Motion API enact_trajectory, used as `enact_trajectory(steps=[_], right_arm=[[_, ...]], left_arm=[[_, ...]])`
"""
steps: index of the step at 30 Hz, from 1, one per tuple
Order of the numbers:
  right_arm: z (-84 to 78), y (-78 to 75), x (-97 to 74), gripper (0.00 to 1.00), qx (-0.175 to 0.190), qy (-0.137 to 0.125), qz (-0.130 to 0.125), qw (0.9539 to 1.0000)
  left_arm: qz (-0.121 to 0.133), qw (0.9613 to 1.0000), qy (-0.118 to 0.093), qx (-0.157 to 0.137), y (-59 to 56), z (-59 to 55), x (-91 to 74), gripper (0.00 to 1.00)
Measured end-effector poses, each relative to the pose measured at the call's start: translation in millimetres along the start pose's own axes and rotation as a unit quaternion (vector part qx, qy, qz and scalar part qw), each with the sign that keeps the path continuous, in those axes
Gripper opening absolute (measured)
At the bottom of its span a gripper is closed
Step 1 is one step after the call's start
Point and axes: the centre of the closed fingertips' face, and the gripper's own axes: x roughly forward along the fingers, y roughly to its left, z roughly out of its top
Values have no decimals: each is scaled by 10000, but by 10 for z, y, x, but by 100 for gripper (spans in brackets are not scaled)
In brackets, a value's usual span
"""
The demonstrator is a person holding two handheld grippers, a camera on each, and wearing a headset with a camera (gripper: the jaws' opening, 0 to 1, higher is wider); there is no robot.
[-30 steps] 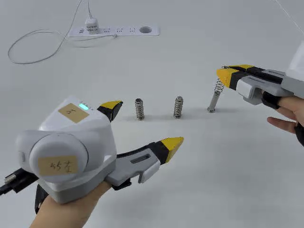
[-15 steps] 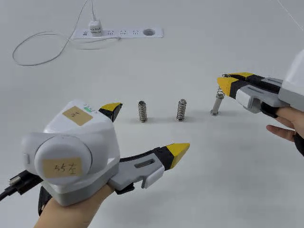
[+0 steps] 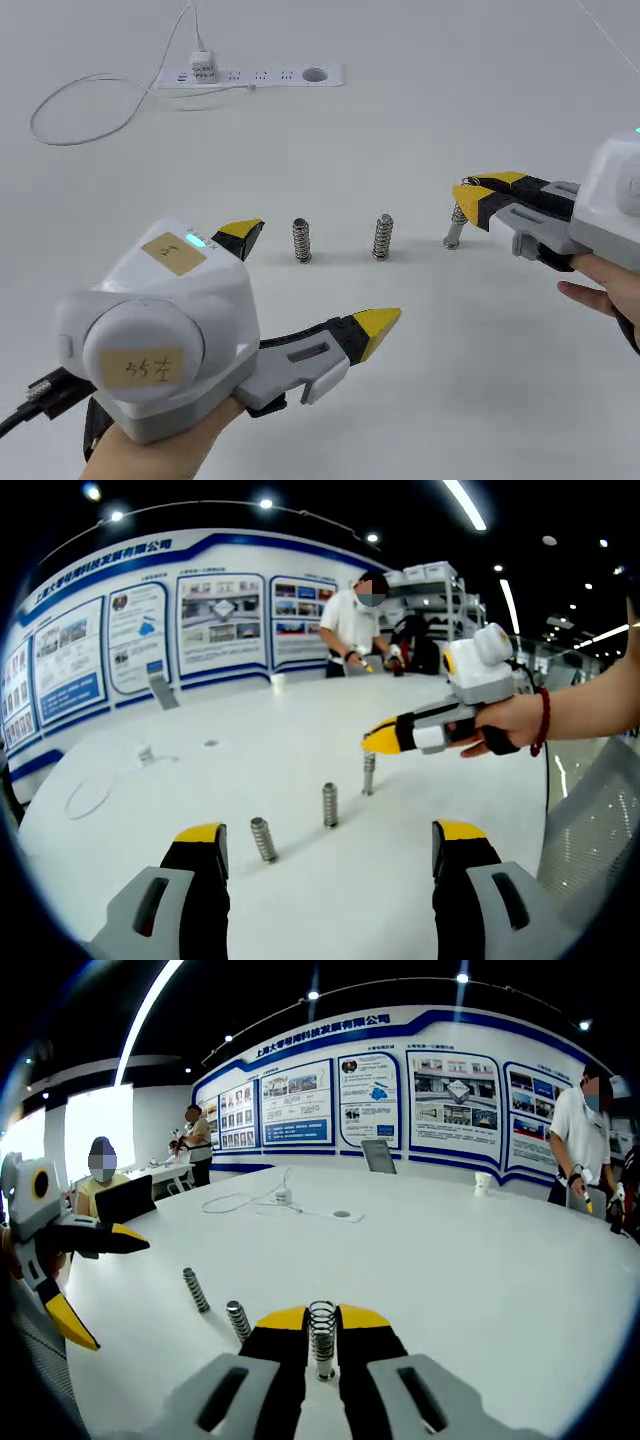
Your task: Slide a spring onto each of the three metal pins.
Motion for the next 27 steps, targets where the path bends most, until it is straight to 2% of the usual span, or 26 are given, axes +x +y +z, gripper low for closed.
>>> enact_trajectory(steps=[6,27], right_arm=[[-75,25,6,11,-102,119,-4,9999],[-349,51,55,12,75,514,-2,9987]], left_arm=[[8,10000,12,-3,4,-8,4,85],[52,9999,66,-68,38,-52,-19,85]])
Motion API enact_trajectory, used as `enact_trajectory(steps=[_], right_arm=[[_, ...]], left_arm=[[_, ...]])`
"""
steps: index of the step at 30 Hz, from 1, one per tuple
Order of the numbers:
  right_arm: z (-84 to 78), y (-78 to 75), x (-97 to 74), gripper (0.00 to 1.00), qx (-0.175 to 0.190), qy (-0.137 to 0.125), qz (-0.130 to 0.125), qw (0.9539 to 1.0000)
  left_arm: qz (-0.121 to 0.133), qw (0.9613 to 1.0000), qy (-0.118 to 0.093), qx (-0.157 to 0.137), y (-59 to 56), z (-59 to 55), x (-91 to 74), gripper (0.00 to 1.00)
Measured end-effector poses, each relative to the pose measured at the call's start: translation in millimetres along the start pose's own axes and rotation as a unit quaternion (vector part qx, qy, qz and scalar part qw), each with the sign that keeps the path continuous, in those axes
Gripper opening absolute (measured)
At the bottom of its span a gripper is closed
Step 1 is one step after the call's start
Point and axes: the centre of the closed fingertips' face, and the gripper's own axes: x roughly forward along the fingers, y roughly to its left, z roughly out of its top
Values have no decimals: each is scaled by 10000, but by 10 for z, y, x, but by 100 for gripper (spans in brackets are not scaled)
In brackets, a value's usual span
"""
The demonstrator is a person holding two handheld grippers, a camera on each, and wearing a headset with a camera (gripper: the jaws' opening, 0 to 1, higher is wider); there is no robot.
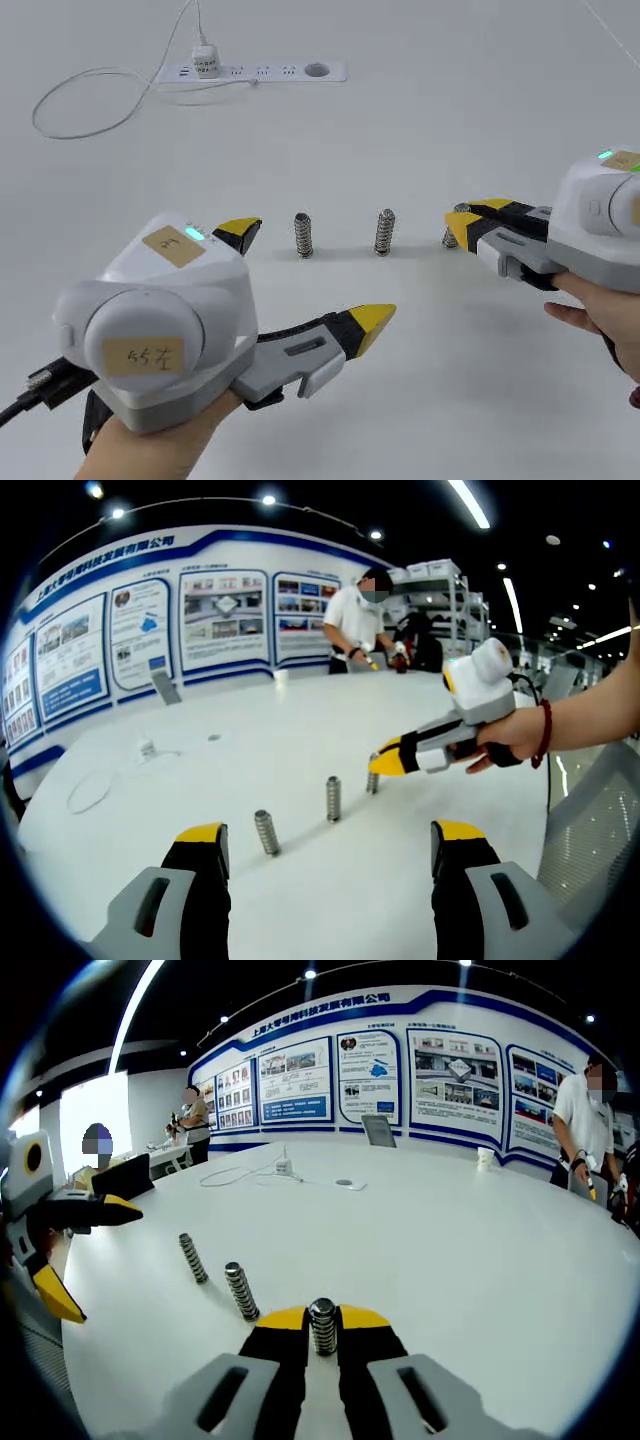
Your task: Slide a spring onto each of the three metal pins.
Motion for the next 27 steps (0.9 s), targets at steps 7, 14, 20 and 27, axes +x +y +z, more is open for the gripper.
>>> enact_trajectory(steps=[7,14,20,27], right_arm=[[-17,11,-5,12,73,11,-3,10000],[-23,22,-8,12,127,22,-7,9999],[-30,29,-3,16,183,56,2,9998],[-27,45,-36,23,226,108,16,9997]], left_arm=[[14,10000,-1,-78,9,-15,-4,85],[15,10000,50,-74,11,-38,-3,85],[36,9999,124,-47,27,-62,-1,85],[119,9998,105,-83,76,-44,-9,85]])
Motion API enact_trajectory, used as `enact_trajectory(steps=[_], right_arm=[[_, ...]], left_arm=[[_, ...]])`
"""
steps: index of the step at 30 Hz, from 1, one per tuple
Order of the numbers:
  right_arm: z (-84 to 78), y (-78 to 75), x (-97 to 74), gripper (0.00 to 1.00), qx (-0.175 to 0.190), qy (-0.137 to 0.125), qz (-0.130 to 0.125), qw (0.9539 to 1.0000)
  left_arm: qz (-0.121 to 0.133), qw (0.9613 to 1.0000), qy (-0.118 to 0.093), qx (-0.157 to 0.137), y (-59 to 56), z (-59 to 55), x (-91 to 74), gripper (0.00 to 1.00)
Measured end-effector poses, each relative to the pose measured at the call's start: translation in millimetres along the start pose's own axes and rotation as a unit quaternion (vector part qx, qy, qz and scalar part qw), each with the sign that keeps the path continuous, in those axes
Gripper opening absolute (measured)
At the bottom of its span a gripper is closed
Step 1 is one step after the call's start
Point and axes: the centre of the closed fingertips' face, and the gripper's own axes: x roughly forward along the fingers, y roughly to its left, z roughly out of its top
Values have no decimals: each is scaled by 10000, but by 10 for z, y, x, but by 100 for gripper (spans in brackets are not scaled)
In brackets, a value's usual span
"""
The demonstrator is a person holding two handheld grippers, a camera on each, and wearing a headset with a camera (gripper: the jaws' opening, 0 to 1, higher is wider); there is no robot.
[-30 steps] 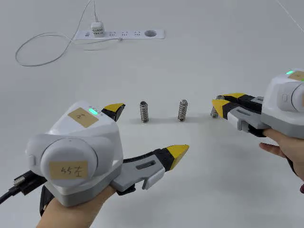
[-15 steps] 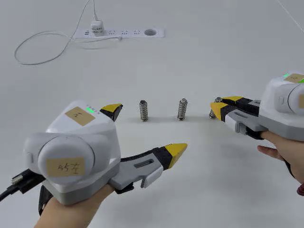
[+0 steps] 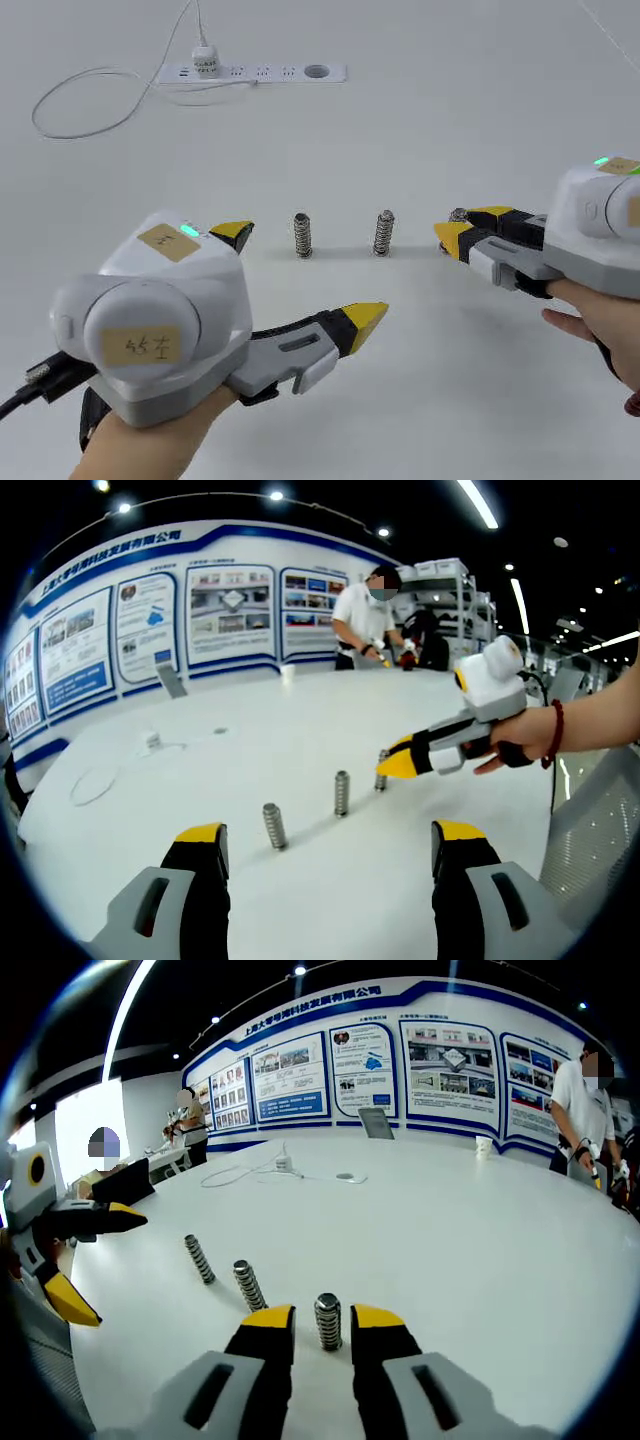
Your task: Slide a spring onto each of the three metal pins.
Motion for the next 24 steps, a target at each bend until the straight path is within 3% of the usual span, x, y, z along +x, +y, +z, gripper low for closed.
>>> enact_trajectory(steps=[14,24], right_arm=[[155,46,-223,38,-111,-14,75,9999],[135,105,-371,47,-111,196,193,9996]], left_arm=[[168,9998,98,-41,134,27,-39,83],[195,9993,156,-274,212,41,-78,83]])
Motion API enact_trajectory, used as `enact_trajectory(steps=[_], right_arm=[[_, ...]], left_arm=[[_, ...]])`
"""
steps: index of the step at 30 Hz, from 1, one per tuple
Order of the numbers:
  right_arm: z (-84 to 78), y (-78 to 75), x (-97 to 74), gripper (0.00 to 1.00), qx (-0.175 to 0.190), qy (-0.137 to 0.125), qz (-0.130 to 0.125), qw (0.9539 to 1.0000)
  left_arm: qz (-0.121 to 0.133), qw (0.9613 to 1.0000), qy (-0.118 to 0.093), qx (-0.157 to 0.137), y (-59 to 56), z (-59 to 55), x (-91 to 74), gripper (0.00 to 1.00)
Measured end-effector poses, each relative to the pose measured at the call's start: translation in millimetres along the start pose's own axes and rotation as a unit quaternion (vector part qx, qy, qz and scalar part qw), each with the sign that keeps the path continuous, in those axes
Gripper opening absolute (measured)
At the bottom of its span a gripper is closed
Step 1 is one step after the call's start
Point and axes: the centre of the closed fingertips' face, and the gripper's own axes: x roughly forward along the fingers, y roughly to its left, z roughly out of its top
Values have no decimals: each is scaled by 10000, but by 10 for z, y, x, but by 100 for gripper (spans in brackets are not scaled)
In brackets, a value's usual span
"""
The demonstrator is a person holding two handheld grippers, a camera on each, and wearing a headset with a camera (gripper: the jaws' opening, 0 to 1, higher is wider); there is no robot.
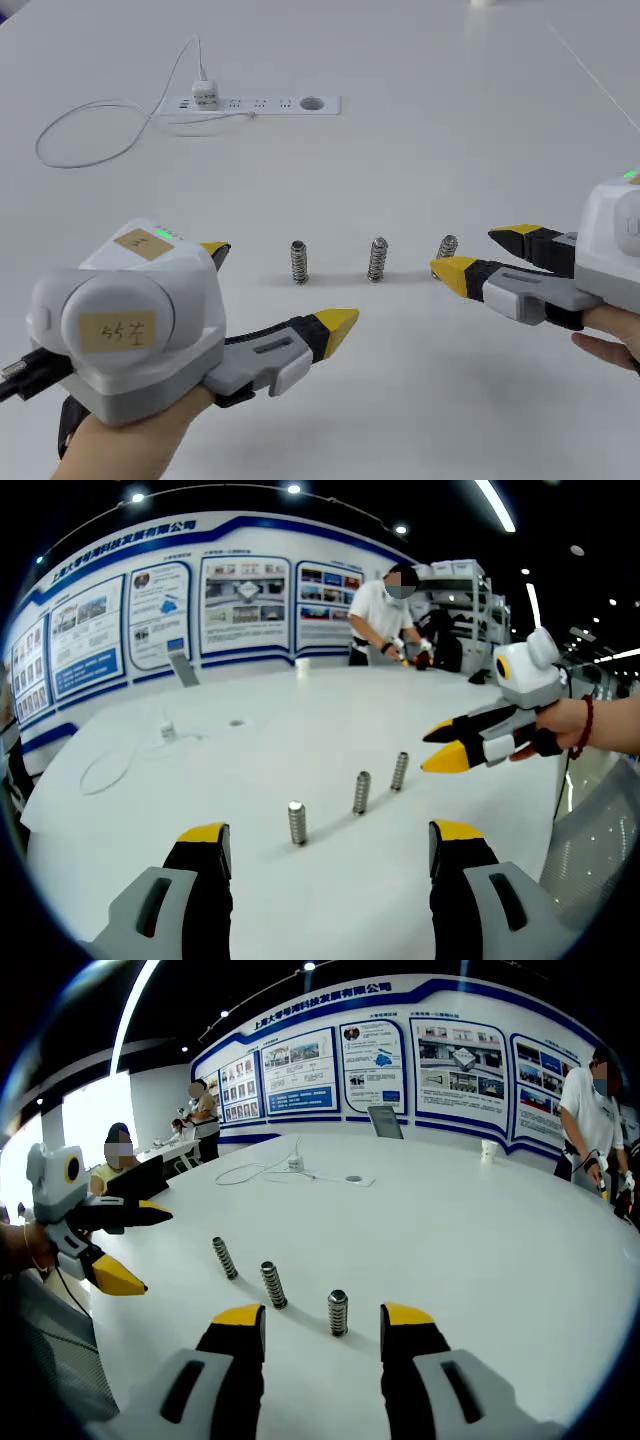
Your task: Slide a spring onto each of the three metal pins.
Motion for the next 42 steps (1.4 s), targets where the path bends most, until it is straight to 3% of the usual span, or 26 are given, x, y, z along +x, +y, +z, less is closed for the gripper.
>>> enact_trajectory(steps=[9,18,23,42], right_arm=[[-90,28,-120,56,63,233,69,9997],[-99,57,-196,64,76,273,116,9995],[-102,76,-231,69,97,283,117,9995],[-157,158,-320,80,50,354,230,9991]], left_arm=[[-24,9998,187,-56,7,-38,-36,85],[-49,9997,218,-60,-16,-25,-70,87],[-61,9994,333,-91,-25,-47,-88,90],[-77,9994,318,-104,-36,-52,-143,94]])
